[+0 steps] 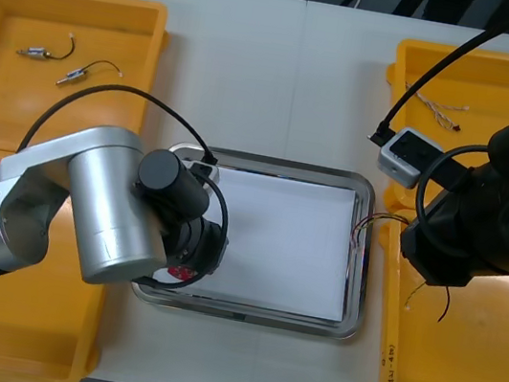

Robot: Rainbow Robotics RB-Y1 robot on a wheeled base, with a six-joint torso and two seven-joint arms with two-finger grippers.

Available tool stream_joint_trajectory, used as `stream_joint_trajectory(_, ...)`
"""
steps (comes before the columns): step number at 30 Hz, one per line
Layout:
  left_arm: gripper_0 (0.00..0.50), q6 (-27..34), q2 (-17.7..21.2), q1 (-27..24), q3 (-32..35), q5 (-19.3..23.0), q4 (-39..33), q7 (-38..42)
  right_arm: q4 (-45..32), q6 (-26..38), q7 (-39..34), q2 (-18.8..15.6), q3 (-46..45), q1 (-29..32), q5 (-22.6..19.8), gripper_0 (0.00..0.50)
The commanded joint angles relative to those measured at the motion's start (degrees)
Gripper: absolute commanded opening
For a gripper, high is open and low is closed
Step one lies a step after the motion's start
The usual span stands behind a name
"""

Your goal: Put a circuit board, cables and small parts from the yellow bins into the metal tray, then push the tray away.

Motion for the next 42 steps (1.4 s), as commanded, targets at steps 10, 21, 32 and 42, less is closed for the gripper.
stream_joint_trajectory(10, 0.500, 12.61, -1.46, -3.30, 18.44, 10.83, -2.68, -1.68, -0.63, 0.19, 2.00, 6.07, 12.71, -8.26, 4.79, 0.000)
stream_joint_trajectory(21, 0.500, 22.59, 1.53, -3.30, 29.42, 13.29, -3.03, -7.57, 5.17, 0.19, 2.97, 14.15, 23.43, -10.81, 11.38, 0.000)
stream_joint_trajectory(32, 0.500, 22.59, 7.33, -3.30, 38.74, 17.95, 1.10, -10.56, 12.38, -2.14, 12.72, 18.11, 29.67, -10.37, 15.42, 0.000)
stream_joint_trajectory(42, 0.500, 22.59, 10.05, -4.62, 43.13, 16.46, 10.50, -21.90, 15.10, -4.34, 24.68, 21.01, 30.20, -7.82, 19.91, 0.000)
